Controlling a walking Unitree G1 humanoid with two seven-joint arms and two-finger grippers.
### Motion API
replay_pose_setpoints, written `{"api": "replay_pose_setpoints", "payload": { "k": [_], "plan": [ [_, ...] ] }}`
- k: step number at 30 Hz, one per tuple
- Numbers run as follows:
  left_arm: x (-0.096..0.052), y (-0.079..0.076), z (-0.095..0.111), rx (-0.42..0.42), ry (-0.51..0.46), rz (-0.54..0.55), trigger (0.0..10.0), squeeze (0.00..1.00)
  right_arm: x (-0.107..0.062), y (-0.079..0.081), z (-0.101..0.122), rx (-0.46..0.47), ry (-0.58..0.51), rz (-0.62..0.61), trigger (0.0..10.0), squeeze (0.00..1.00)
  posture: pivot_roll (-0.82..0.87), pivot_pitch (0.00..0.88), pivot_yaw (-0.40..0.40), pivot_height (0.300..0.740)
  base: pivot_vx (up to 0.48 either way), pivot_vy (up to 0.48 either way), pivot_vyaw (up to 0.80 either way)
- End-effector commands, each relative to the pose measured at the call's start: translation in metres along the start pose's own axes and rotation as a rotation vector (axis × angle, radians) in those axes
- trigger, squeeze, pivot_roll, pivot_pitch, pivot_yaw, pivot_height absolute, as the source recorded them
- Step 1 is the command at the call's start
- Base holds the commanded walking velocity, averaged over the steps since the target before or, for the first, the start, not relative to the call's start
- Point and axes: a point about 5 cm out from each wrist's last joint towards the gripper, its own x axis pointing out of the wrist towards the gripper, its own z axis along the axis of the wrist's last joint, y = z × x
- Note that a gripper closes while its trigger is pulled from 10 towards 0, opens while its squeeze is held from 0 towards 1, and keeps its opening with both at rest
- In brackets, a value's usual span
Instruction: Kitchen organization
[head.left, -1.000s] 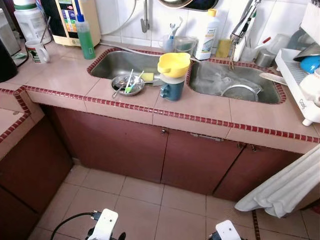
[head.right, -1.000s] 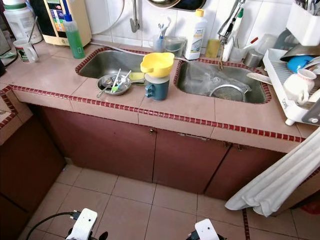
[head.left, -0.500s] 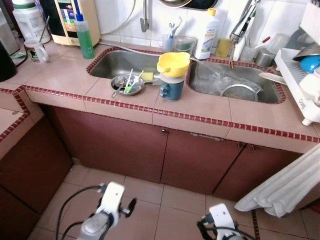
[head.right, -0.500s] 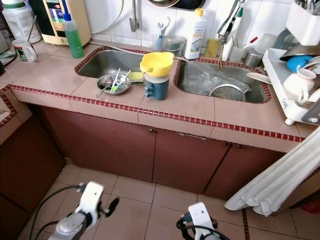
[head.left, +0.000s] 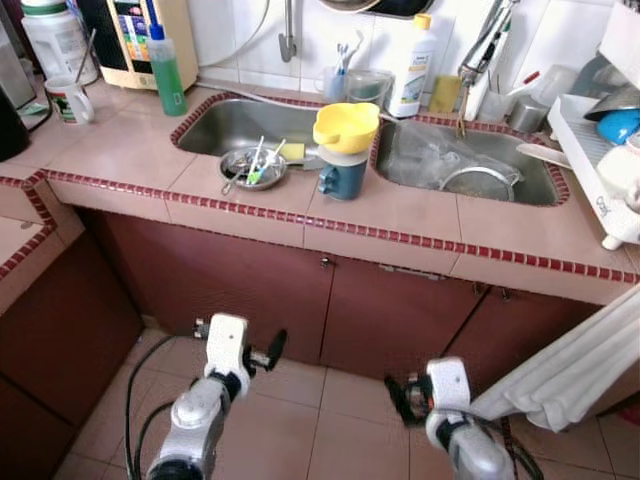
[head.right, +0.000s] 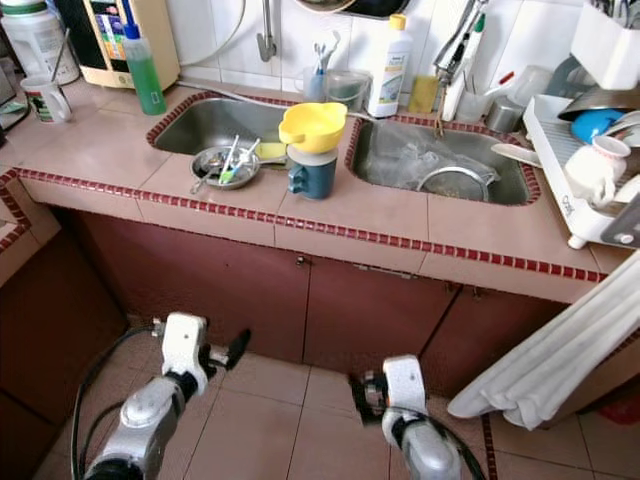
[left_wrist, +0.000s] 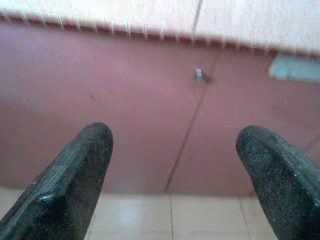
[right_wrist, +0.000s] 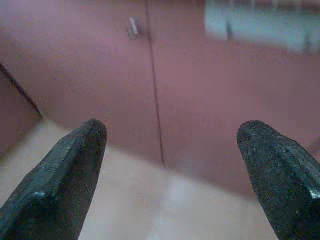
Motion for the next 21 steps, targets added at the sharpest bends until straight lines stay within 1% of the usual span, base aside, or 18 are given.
{"api": "replay_pose_setpoints", "payload": {
  "k": [1, 2, 3, 5, 6, 7, 8, 9, 10, 11, 12, 13, 16, 17, 18, 19, 21],
  "plan": [
    [0.008, -0.006, 0.02, 0.007, -0.055, -0.018, 10.0, 0.0, 0.007, -0.002, 0.025, 0.026, -0.092, -0.04, 10.0, 0.0, -0.09, 0.0, -0.031, 0.74, 0.0, 0.0, 0.0],
    [0.009, -0.008, 0.026, 0.019, -0.074, -0.034, 10.0, 0.0, 0.009, -0.002, 0.032, 0.026, -0.126, -0.048, 10.0, 0.0, -0.09, 0.0, -0.028, 0.74, 0.0, 0.0, 0.0],
    [0.01, -0.008, 0.041, 0.029, -0.145, -0.045, 10.0, 0.0, 0.01, 0.0, 0.049, 0.023, -0.189, -0.051, 10.0, 0.0, -0.09, 0.0, -0.028, 0.74, 0.0, 0.0, 0.0],
    [0.008, -0.008, 0.049, 0.027, -0.191, -0.046, 10.0, 0.0, 0.01, 0.0, 0.057, 0.014, -0.218, -0.054, 10.0, 0.0, -0.09, 0.0, -0.028, 0.74, 0.0, 0.0, 0.0],
    [0.008, -0.007, 0.055, 0.015, -0.209, -0.047, 10.0, 0.0, 0.008, -0.001, 0.063, -0.009, -0.246, -0.06, 10.0, 0.0, -0.1, 0.0, -0.027, 0.74, 0.0, 0.0, 0.0],
    [0.005, -0.006, 0.065, -0.011, -0.242, -0.051, 10.0, 0.0, 0.005, -0.002, 0.072, -0.048, -0.279, -0.07, 10.0, 0.0, -0.09, 0.0, -0.029, 0.74, 0.0, 0.0, 0.0],
    [0.004, -0.004, 0.073, -0.022, -0.274, -0.048, 10.0, 0.0, 0.002, -0.003, 0.078, -0.062, -0.294, -0.068, 10.0, 0.0, -0.09, 0.0, -0.03, 0.74, 0.0, 0.0, 0.0],
    [0.002, -0.005, 0.079, -0.016, -0.298, -0.051, 10.0, 0.0, 0.0, -0.003, 0.083, -0.056, -0.305, -0.058, 10.0, 0.0, -0.09, 0.0, -0.03, 0.74, 0.0, 0.0, 0.0],
    [-0.002, -0.011, 0.088, -0.005, -0.332, -0.096, 10.0, 0.0, -0.003, -0.003, 0.091, -0.034, -0.323, -0.052, 10.0, 0.0, -0.08, 0.0, -0.033, 0.74, 0.0, 0.0, 0.0],
    [-0.006, -0.021, 0.094, -0.023, -0.347, -0.139, 10.0, 0.0, -0.004, -0.002, 0.098, 0.004, -0.331, -0.042, 10.0, 0.0, -0.08, 0.0, -0.037, 0.74, 0.0, 0.0, 0.0],
    [-0.006, -0.021, 0.094, -0.023, -0.347, -0.139, 10.0, 0.0, -0.004, -0.002, 0.098, 0.004, -0.331, -0.042, 10.0, 0.0, -0.08, 0.0, -0.037, 0.74, 0.0, 0.0, 0.0],
    [-0.008, -0.029, 0.099, -0.066, -0.36, -0.155, 10.0, 0.0, -0.006, 0.001, 0.107, 0.013, -0.357, -0.026, 10.0, 0.0, -0.08, 0.0, -0.035, 0.74, 0.0, 0.0, 0.0],
    [-0.012, -0.036, 0.107, -0.085, -0.371, -0.17, 10.0, 0.0, -0.007, 0.006, 0.118, -0.014, -0.392, -0.033, 10.0, 0.0, -0.08, 0.0, -0.037, 0.74, 0.0, 0.0, 0.0],
    [-0.013, -0.037, 0.107, -0.092, -0.344, -0.185, 10.0, 0.0, -0.007, 0.008, 0.121, -0.011, -0.398, -0.03, 10.0, 0.0, -0.08, 0.0, -0.038, 0.74, 0.0, 0.0, 0.0],
    [-0.015, -0.037, 0.108, -0.104, -0.325, -0.202, 10.0, 0.0, -0.008, 0.01, 0.124, -0.013, -0.399, -0.025, 10.0, 0.0, -0.08, 0.0, -0.039, 0.74, 0.0, 0.0, 0.0],
    [-0.017, -0.032, 0.113, -0.067, -0.335, -0.188, 10.0, 0.0, -0.01, 0.012, 0.128, -0.043, -0.403, -0.035, 10.0, 0.0, -0.08, 0.0, -0.043, 0.74, 0.0, 0.0, 0.0],
    [-0.018, -0.027, 0.117, -0.045, -0.349, -0.173, 10.0, 0.0, -0.011, 0.012, 0.131, -0.055, -0.401, -0.042, 10.0, 0.0, -0.08, 0.0, -0.044, 0.74, 0.0, 0.0, 0.0]
  ]
}}
